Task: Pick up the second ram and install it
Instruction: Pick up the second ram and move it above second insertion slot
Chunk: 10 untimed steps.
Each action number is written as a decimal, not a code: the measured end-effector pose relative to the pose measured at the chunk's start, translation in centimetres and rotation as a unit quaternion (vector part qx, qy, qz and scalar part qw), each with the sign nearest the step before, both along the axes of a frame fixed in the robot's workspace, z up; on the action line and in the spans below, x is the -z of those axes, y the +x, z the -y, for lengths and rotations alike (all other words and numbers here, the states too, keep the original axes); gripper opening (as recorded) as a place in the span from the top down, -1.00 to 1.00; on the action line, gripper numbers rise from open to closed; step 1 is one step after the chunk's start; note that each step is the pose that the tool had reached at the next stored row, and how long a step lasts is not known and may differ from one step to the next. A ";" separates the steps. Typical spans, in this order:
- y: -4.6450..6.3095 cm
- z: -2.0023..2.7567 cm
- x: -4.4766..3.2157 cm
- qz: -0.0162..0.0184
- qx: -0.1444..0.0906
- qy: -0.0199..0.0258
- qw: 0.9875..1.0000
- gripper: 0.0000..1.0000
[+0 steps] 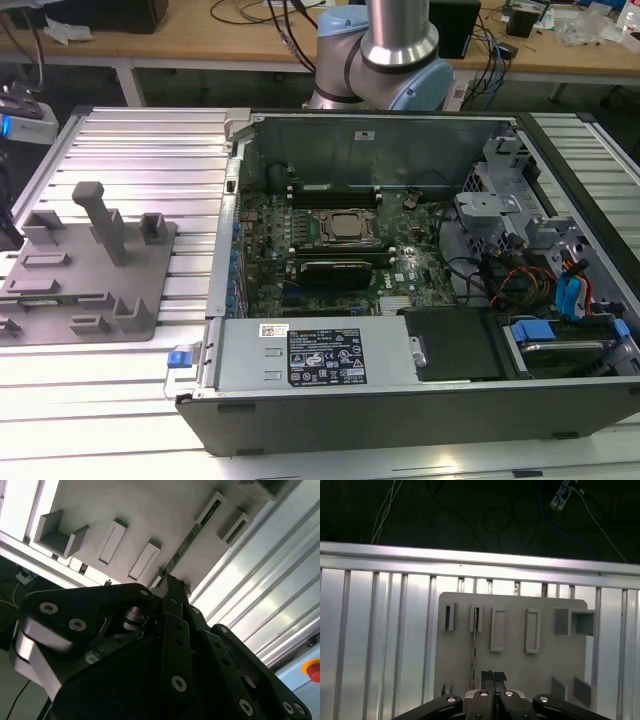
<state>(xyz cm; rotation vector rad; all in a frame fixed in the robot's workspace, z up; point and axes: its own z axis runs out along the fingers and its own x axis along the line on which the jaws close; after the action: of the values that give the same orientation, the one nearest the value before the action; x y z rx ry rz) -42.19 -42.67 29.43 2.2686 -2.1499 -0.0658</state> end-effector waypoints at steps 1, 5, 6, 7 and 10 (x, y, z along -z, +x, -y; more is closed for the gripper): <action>0.0 0.03 0.42 0.000 0.007 0.000 1.000 0.84; 0.0 0.25 1.67 0.000 0.017 0.000 1.000 0.84; 0.0 0.40 2.06 0.000 0.017 0.000 1.000 0.84; 0.0 0.53 2.32 0.000 0.017 0.000 1.000 0.84; 0.0 0.70 2.97 0.000 0.017 0.000 1.000 0.84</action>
<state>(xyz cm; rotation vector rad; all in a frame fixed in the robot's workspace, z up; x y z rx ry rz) -42.20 -43.37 26.45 2.2330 -2.1879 -0.0663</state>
